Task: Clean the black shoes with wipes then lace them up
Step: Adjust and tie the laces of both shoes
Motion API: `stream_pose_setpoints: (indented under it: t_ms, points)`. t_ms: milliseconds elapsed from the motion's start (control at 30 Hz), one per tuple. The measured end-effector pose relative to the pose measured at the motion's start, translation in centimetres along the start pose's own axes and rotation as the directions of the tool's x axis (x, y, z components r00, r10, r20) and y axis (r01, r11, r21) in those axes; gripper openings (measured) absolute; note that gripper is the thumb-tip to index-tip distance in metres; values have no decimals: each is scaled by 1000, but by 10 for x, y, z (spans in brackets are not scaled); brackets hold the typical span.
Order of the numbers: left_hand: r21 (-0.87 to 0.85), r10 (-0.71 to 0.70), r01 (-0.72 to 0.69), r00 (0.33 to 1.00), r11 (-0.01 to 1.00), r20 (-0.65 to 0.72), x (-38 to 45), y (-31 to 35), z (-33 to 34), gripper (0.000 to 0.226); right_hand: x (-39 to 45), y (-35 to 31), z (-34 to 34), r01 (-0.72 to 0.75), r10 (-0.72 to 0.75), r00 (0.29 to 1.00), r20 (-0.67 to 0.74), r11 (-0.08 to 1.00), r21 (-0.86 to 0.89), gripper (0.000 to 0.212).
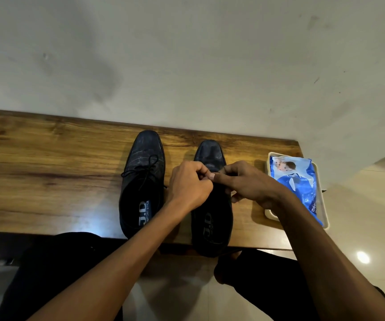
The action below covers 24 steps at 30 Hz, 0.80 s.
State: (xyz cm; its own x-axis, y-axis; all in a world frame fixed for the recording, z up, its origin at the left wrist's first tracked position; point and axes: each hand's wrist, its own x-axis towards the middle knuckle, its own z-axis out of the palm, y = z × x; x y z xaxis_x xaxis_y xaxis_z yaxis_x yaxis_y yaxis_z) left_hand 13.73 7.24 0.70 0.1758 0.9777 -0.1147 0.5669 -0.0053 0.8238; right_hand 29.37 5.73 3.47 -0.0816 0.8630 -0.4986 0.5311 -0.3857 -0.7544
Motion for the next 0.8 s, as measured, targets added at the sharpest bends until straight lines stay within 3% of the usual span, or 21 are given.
stream_pose_setpoints:
  t_ms: [200,300,500,800]
  points:
    - [5,-2,2,1000,1000,6,2,0,1,9,-4,4,-7,11,3,995,-96,989,149,12]
    - [-4,-12,12,1000,1000,15,1,1,0,7,-8,5,-12,-1,14,997,-74,985,171,9]
    - [5,-22,22,999,1000,36,2,1,-2,5,-16,10,-18,-23,31,998,-63,991,131,4]
    - [62,-91,89,995,994,26,10,-5,-17,7,-25,22,-23,-69,64,997,-46,992,-108,6]
